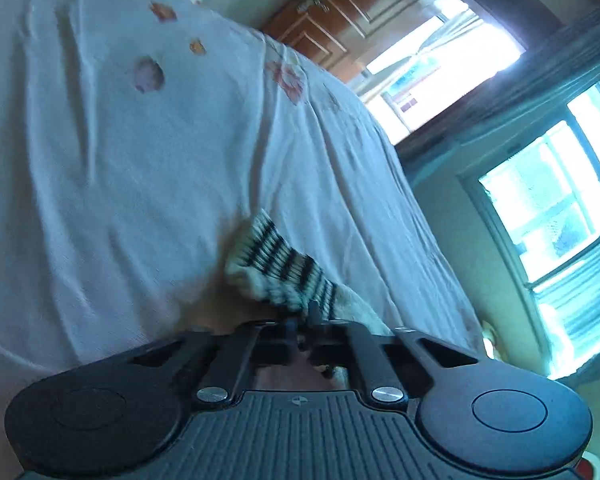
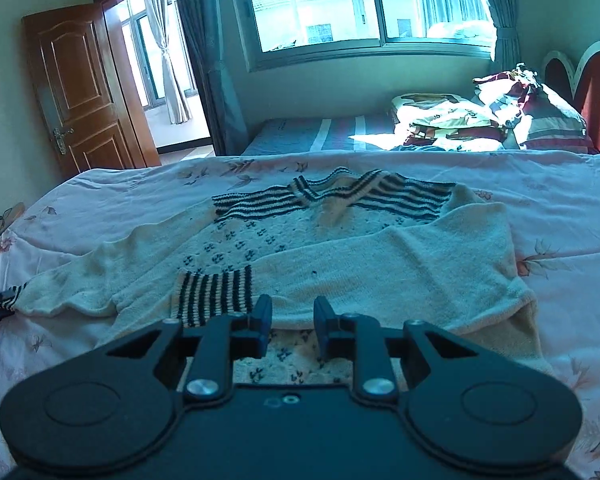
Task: Fold small clothes
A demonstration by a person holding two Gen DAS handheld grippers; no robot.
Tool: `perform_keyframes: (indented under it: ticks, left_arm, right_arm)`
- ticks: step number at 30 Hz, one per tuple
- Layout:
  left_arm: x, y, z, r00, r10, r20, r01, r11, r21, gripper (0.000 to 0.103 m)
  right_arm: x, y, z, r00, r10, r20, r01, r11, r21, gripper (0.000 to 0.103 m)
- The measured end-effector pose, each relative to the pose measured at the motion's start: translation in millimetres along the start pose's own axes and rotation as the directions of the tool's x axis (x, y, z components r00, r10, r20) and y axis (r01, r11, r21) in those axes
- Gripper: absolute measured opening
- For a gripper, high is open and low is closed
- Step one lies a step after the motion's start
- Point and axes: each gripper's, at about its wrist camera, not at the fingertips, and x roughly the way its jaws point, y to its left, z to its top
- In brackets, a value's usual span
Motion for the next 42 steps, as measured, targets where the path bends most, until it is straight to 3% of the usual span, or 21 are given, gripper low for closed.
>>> perform_keyframes:
  ticks: [2, 3, 5, 7, 9, 11, 14, 16, 21, 26, 28, 30, 31, 32, 33, 34, 36, 38, 40, 42]
  left_arm:
    - [-23.1, -21.8, 6.1, 0.994, -0.058, 0.097, 0.044, 0.989, 0.143, 0.004]
    - [-31.0, -42.6, 3.6, 0.991, -0.084, 0.103, 0.054, 0.963, 0.262, 0.004]
    - [-34.4, -80.8, -9.2, 0.988, -0.144, 0.060, 0.103, 0.893, 0.439, 0.004]
    - [-30.8, -118.3, -31.6, 0.978, -0.208, -0.019, 0.186, 0.828, 0.529, 0.004]
    - [-20.0, -156.8, -60.7, 0.955, -0.258, -0.147, 0.295, 0.762, 0.576, 0.004]
    - [-16.6, -195.4, -103.0, 0.933, -0.281, -0.224, 0.359, 0.691, 0.627, 0.004]
    - [-12.0, -243.7, -166.0, 0.894, -0.277, -0.353, 0.447, 0.615, 0.649, 0.004]
    - [-14.6, -274.2, -210.7, 0.880, -0.253, -0.402, 0.473, 0.553, 0.686, 0.004]
    - [-36.3, -316.1, -295.0, 0.850, -0.210, -0.484, 0.522, 0.462, 0.717, 0.004]
    - [-51.9, -320.6, -334.6, 0.843, -0.148, -0.517, 0.526, 0.424, 0.737, 0.004]
    - [-53.0, -316.5, -342.8, 0.833, -0.133, -0.537, 0.541, 0.402, 0.739, 0.004]
    - [-59.4, -319.0, -349.0, 0.849, -0.137, -0.510, 0.521, 0.373, 0.768, 0.006]
    - [-63.7, -318.6, -346.8, 0.847, -0.144, -0.512, 0.526, 0.364, 0.768, 0.026]
    - [-70.3, -316.5, -341.4, 0.840, -0.163, -0.517, 0.538, 0.360, 0.762, 0.059]
    - [-79.7, -311.7, -332.8, 0.849, -0.188, -0.493, 0.527, 0.364, 0.768, 0.072]
    - [-89.2, -305.9, -322.4, 0.865, -0.214, -0.455, 0.502, 0.370, 0.782, 0.076]
    - [-101.9, -289.9, -299.0, 0.878, -0.219, -0.425, 0.478, 0.381, 0.792, 0.076]
    - [-111.4, -263.7, -267.1, 0.902, -0.235, -0.362, 0.430, 0.424, 0.797, 0.076]
    - [-111.9, -238.7, -241.9, 0.941, -0.188, -0.281, 0.337, 0.451, 0.826, 0.075]
    - [-108.1, -213.9, -220.5, 0.963, -0.142, -0.231, 0.271, 0.483, 0.833, 0.075]
  right_arm:
    - [-2.6, -5.3, 0.6, 1.000, -0.016, 0.007, 0.016, 1.000, 0.014, 0.024]
    - [-4.4, -9.0, 0.5, 1.000, -0.017, 0.011, 0.017, 0.999, 0.028, 0.024]
    - [-6.4, -17.3, -0.6, 1.000, -0.020, 0.015, 0.019, 0.998, 0.061, 0.024]
    - [-6.7, -26.8, -2.5, 1.000, -0.025, 0.015, 0.024, 0.995, 0.102, 0.024]
    - [-7.5, -34.8, -5.1, 0.999, -0.035, 0.015, 0.032, 0.989, 0.147, 0.024]
    - [-11.4, -44.8, -7.7, 0.999, -0.040, 0.022, 0.035, 0.980, 0.196, 0.024]
    - [-19.3, -57.3, -10.7, 0.998, -0.051, 0.028, 0.043, 0.972, 0.229, 0.024]
    - [-26.2, -68.8, -12.3, 0.997, -0.064, 0.035, 0.054, 0.966, 0.252, 0.024]
    - [-37.5, -103.8, -15.5, 0.996, -0.073, 0.041, 0.055, 0.942, 0.332, 0.025]
    - [-38.0, -128.9, -18.7, 0.998, -0.053, 0.039, 0.035, 0.929, 0.369, 0.026]
    - [-35.3, -134.6, -18.4, 0.999, -0.028, 0.039, 0.011, 0.922, 0.386, 0.029]
    - [-29.7, -138.1, -16.7, 0.999, 0.010, 0.034, -0.023, 0.913, 0.407, 0.038]
    - [-25.9, -138.9, -15.4, 0.999, 0.036, 0.033, -0.047, 0.905, 0.422, 0.044]
    - [-22.1, -139.3, -13.7, 0.997, 0.064, 0.036, -0.073, 0.897, 0.435, 0.047]
    - [-17.4, -137.9, -11.9, 0.995, 0.091, 0.039, -0.098, 0.889, 0.446, 0.047]
    - [-12.8, -136.6, -9.9, 0.993, 0.112, 0.039, -0.117, 0.882, 0.457, 0.047]
    - [-1.2, -134.0, -6.8, 0.986, 0.161, 0.033, -0.156, 0.859, 0.488, 0.049]
    - [12.8, -130.3, -4.6, 0.974, 0.225, 0.026, -0.204, 0.823, 0.530, 0.049]
    - [27.1, -123.4, -3.5, 0.969, 0.248, -0.001, -0.206, 0.810, 0.548, 0.050]
    - [39.7, -117.5, -3.7, 0.966, 0.256, -0.029, -0.197, 0.806, 0.559, 0.049]
